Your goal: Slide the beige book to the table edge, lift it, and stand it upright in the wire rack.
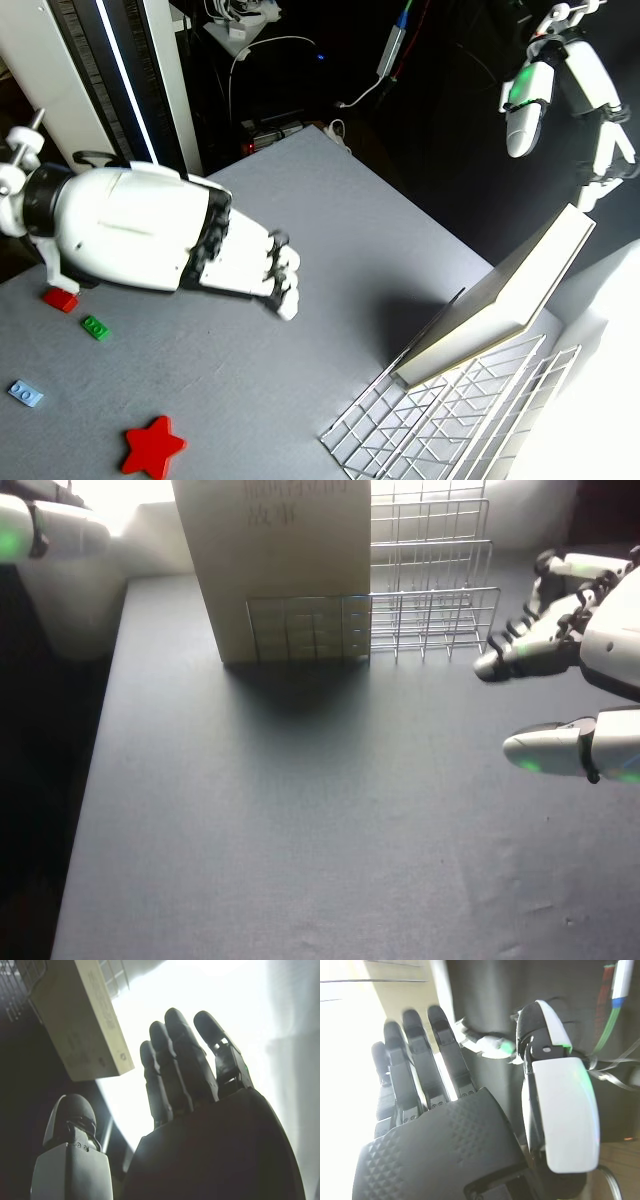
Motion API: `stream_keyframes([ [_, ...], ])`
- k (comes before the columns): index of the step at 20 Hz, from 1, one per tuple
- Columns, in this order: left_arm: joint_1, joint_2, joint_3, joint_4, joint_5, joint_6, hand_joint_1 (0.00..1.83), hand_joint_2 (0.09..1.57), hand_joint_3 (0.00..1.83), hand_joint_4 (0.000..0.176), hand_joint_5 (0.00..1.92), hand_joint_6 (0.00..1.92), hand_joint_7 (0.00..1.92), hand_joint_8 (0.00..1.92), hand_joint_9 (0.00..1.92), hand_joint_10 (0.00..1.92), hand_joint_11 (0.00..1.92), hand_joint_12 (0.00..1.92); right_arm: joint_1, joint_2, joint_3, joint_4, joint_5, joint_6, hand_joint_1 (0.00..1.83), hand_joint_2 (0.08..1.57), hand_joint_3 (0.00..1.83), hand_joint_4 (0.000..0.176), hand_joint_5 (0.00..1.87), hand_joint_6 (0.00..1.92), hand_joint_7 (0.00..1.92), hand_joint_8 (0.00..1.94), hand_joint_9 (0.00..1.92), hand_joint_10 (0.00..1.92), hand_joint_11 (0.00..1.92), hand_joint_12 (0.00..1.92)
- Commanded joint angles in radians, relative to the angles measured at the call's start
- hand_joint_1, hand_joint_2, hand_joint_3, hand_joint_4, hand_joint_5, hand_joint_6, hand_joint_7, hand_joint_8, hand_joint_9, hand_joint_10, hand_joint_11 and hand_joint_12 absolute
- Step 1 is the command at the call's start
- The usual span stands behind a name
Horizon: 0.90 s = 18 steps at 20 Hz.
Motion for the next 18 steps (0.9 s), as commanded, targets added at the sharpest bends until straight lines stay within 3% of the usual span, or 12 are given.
stream_keyframes([
  [1,-0.002,0.028,-0.02,-0.017,-0.046,-0.006,0.35,1.19,0.0,0.0,0.95,0.09,0.95,0.34,0.62,1.01,0.14,1.66,0.02,0.004,-0.003,0.016,0.1,0.003,0.01,1.2,0.0,0.0,0.77,0.08,0.85,0.06,0.81,0.12,0.19,1.32],
  [2,0.003,0.043,-0.041,-0.017,-0.029,-0.013,0.3,1.22,0.0,0.0,1.06,0.15,0.95,0.69,0.66,1.24,0.26,1.78,0.025,0.004,-0.002,0.028,0.09,0.002,0.01,1.22,0.0,0.0,0.85,0.18,0.94,0.17,0.75,0.58,0.28,1.5],
  [3,0.013,0.061,-0.069,-0.017,-0.026,-0.011,0.23,1.27,0.01,0.0,0.98,0.84,0.96,1.14,0.77,1.53,0.45,1.89,0.036,0.003,0.0,0.056,0.07,-0.004,0.08,1.23,0.0,0.0,0.98,0.33,1.01,0.49,0.75,1.0,0.43,1.62],
  [4,0.02,0.069,-0.087,-0.016,-0.026,-0.004,0.11,1.34,0.02,0.0,1.01,1.3,1.11,1.46,1.0,1.79,0.75,1.92,0.039,0.003,0.002,0.066,0.064,-0.005,0.11,1.27,0.0,0.0,1.0,0.59,1.01,0.97,0.79,1.4,0.55,1.78],
  [6,0.038,0.09,-0.134,-0.016,-0.022,0.023,0.02,1.49,0.03,0.0,1.11,1.67,1.3,1.74,1.28,1.91,1.13,1.92,0.039,0.001,0.003,0.067,0.064,-0.008,0.12,1.33,0.01,0.0,1.02,1.31,1.15,1.5,1.06,1.8,0.88,1.92],
  [7,0.046,0.104,-0.164,-0.016,-0.015,0.05,0.11,1.56,0.03,0.0,1.15,1.87,1.32,1.88,1.34,1.92,1.26,1.92,0.039,0.001,0.003,0.067,0.064,-0.008,0.13,1.38,0.01,0.0,1.08,1.66,1.23,1.64,1.2,1.89,1.1,1.92],
  [8,0.049,0.122,-0.201,-0.016,-0.018,0.109,0.16,1.57,0.04,0.0,1.17,1.91,1.32,1.91,1.37,1.92,1.3,1.92,0.039,0.001,0.003,0.067,0.064,-0.008,0.16,1.41,0.01,0.0,1.1,1.77,1.24,1.74,1.25,1.92,1.19,1.92],
  [9,0.051,0.144,-0.239,-0.016,-0.041,0.17,0.19,1.57,0.03,0.031,1.22,1.92,1.34,1.92,1.39,1.92,1.33,1.92,0.039,0.001,0.003,0.067,0.065,-0.008,0.24,1.43,0.01,0.0,1.13,1.85,1.26,1.82,1.28,1.92,1.27,1.92],
  [10,0.053,0.165,-0.272,-0.016,-0.067,0.216,0.22,1.57,0.02,0.136,1.23,1.92,1.34,1.92,1.4,1.92,1.36,1.92,0.039,0.001,0.003,0.067,0.065,-0.008,0.31,1.46,0.01,0.0,1.15,1.87,1.29,1.85,1.33,1.92,1.32,1.92],
  [11,0.053,0.189,-0.312,-0.016,-0.073,0.256,0.28,1.56,0.01,0.168,1.2,1.92,1.34,1.92,1.4,1.92,1.37,1.92,0.039,0.001,0.003,0.067,0.066,-0.008,0.34,1.47,0.0,0.0,1.15,1.91,1.29,1.9,1.35,1.92,1.34,1.92],
  [13,0.071,0.221,-0.38,-0.017,-0.07,0.284,0.34,1.55,0.0,0.176,1.18,1.92,1.34,1.92,1.39,1.92,1.36,1.92,0.039,0.001,0.003,0.067,0.067,-0.008,0.27,1.51,0.01,0.0,1.19,1.92,1.3,1.94,1.37,1.92,1.35,1.92],
  [18,0.085,0.243,-0.453,-0.015,-0.118,0.318,0.36,1.54,0.0,0.176,1.17,1.92,1.3,1.92,1.36,1.92,1.3,1.92,0.04,0.0,0.002,0.067,0.07,-0.008,0.21,1.54,0.01,0.0,1.15,1.92,1.27,1.94,1.32,1.92,1.29,1.92],
])
